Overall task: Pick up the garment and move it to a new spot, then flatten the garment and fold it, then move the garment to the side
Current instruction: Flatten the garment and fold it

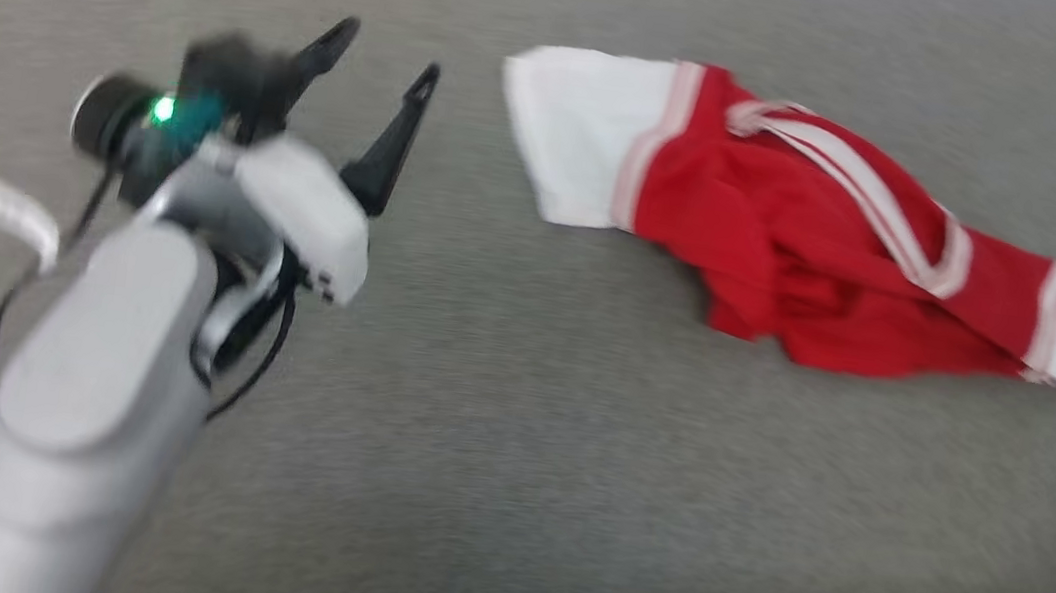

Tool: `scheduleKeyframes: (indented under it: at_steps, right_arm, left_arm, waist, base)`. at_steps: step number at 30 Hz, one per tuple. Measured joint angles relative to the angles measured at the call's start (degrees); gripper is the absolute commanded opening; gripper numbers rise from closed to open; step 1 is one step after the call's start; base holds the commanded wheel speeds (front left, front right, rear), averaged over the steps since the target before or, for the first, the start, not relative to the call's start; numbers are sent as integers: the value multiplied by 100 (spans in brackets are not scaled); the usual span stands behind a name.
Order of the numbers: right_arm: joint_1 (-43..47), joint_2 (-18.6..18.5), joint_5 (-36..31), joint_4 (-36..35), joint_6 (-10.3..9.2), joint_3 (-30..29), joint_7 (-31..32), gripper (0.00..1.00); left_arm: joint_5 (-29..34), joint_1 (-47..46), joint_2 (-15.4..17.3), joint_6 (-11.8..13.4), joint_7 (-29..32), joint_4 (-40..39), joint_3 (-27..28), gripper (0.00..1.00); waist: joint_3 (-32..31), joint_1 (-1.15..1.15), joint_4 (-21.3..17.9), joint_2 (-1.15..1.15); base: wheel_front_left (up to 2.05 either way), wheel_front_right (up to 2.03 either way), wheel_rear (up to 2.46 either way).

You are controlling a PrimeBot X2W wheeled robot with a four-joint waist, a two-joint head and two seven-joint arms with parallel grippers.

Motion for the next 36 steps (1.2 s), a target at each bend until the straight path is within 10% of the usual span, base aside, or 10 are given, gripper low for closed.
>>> scheduleKeyframes:
  at_steps: [14, 22, 23, 26, 36]
  right_arm:
    - [1703, 1504, -2140, -1871, 0, -2294, -1, 100]
    - [1915, 1807, -2483, -2269, 0, -2544, 0, 100]
    - [1929, 1822, -2510, -2297, 0, -2562, 0, 100]
    - [1955, 1825, -2582, -2383, 0, -2636, 22, 100]
    - [2052, 1786, -2856, -2806, 0, -2948, 303, 100]
  left_arm:
    - [-2342, -2118, 523, 62, 4034, 2668, -902, 100]
    - [-2784, -2602, 355, 267, 4446, 3214, -613, 100]
    - [-2826, -2617, 327, 229, 4461, 3228, -609, 95]
    - [-2848, -2631, 203, 131, 4308, 3240, -668, 0]
    - [-3019, -2392, 267, 24, 3287, 3435, -537, 0]
  waist:
    - [649, 0, -1506, 0]
    - [930, 0, -1832, 0]
    - [942, 0, -1832, 0]
    - [953, 0, -1764, 0]
    - [801, 0, -1221, 0]
  base:
    - [0, 0, 0]
    - [0, 0, 0]
    - [0, 0, 0]
    - [0, 0, 0]
    - [0, 0, 0]
